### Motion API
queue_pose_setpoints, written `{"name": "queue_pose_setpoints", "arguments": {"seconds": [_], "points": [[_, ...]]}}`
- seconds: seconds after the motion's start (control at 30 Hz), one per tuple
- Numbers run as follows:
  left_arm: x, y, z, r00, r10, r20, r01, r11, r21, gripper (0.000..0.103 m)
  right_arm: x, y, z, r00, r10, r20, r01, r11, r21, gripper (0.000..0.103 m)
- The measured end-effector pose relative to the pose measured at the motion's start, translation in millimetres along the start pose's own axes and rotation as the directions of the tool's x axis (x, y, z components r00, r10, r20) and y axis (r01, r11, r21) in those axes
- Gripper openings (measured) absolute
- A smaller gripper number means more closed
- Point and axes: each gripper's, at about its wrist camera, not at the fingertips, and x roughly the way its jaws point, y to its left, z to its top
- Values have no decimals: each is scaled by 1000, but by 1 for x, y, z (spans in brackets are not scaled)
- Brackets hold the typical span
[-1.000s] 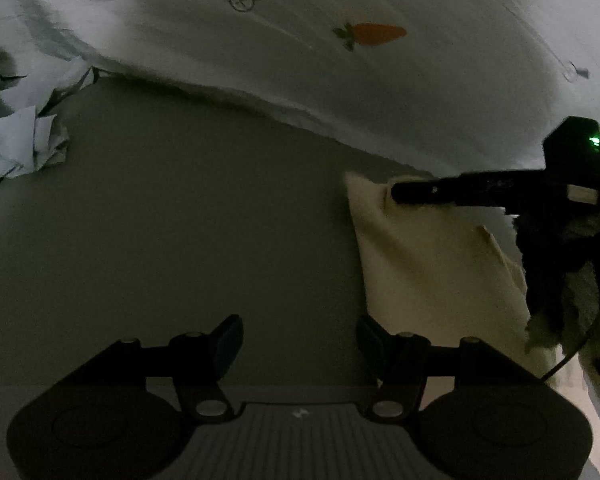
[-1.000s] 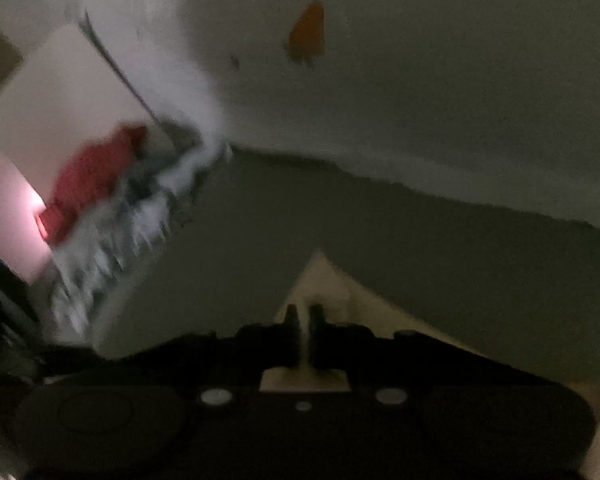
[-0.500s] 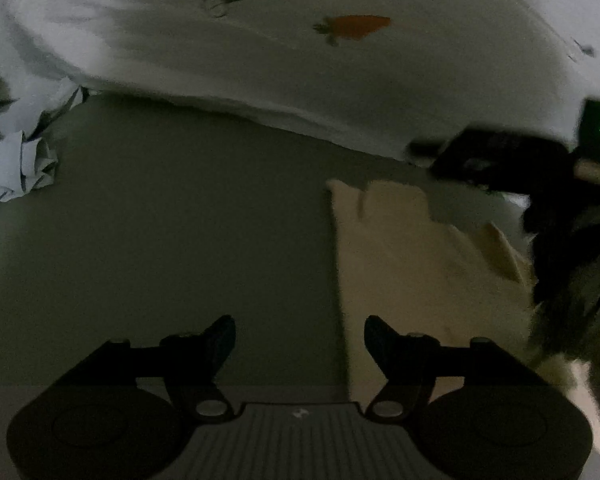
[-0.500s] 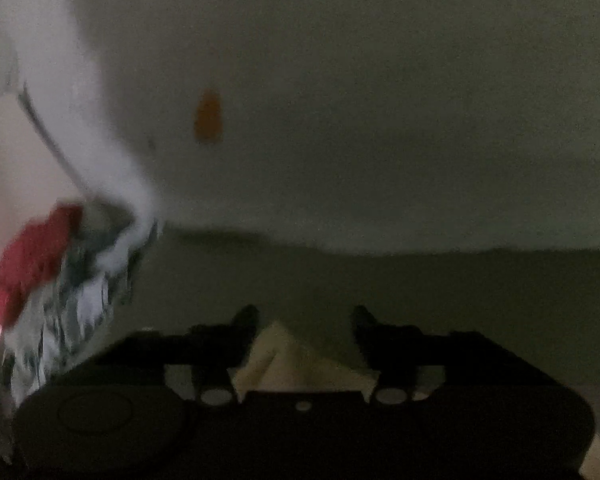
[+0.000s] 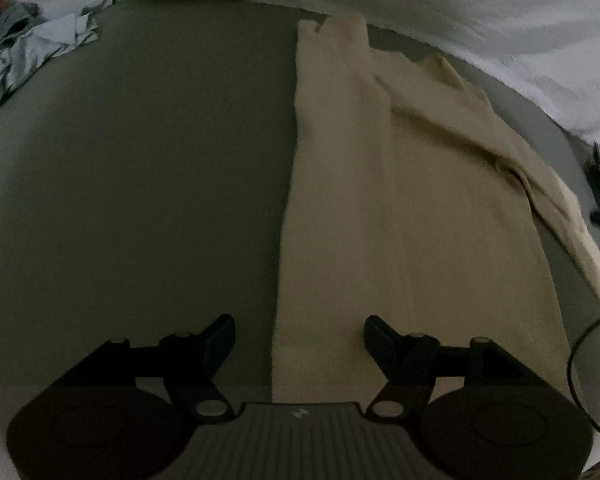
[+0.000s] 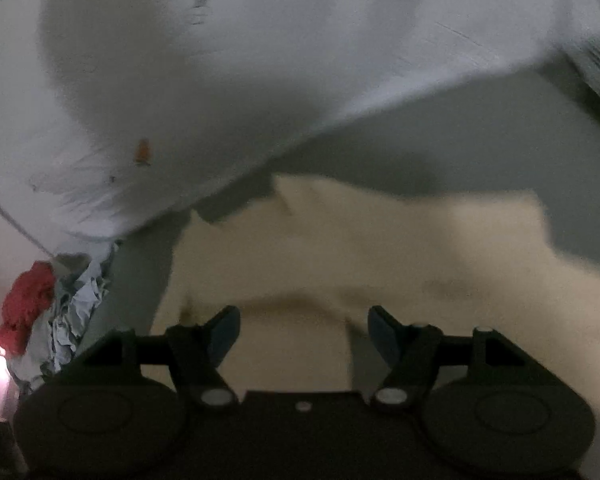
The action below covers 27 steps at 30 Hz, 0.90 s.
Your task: Fold clothes
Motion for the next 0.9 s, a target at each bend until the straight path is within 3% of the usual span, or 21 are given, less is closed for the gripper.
{"name": "queue_pose_setpoints", "arguments": {"seconds": [0.1, 0.2, 0.43, 0.57, 0.67, 0.8, 0.9], "points": [[-6, -8, -21, 999, 42, -13, -42, 998, 39, 73, -27, -18, -21, 1000, -6, -1, 6, 999, 52, 72], [-13, -16, -46, 996, 86, -15, -85, 993, 82, 78, -39, -21, -33, 999, -35, -10, 35, 999, 7, 72], [-23, -22, -73, 991, 133, -28, -132, 991, 26, 85, -41, -29, -50, 997, -61, -42, 59, 998, -34, 77], [-24, -25, -68, 989, 144, -34, -144, 990, 6, 85, -34, -30, -43, 996, -80, -29, 79, 996, -51, 77], [-31, -26, -61, 995, 104, 0, -104, 995, -12, 85, -29, -32, -30, 995, -96, 20, 97, 994, -47, 77], [-33, -34, -30, 992, 100, 76, -102, 995, 21, 85, -16, -39, -10, 987, -143, 70, 146, 989, -36, 77], [-23, -39, 2, 991, 73, 108, -77, 996, 35, 85, 0, -39, 8, 969, -214, 124, 222, 973, -55, 77]]}}
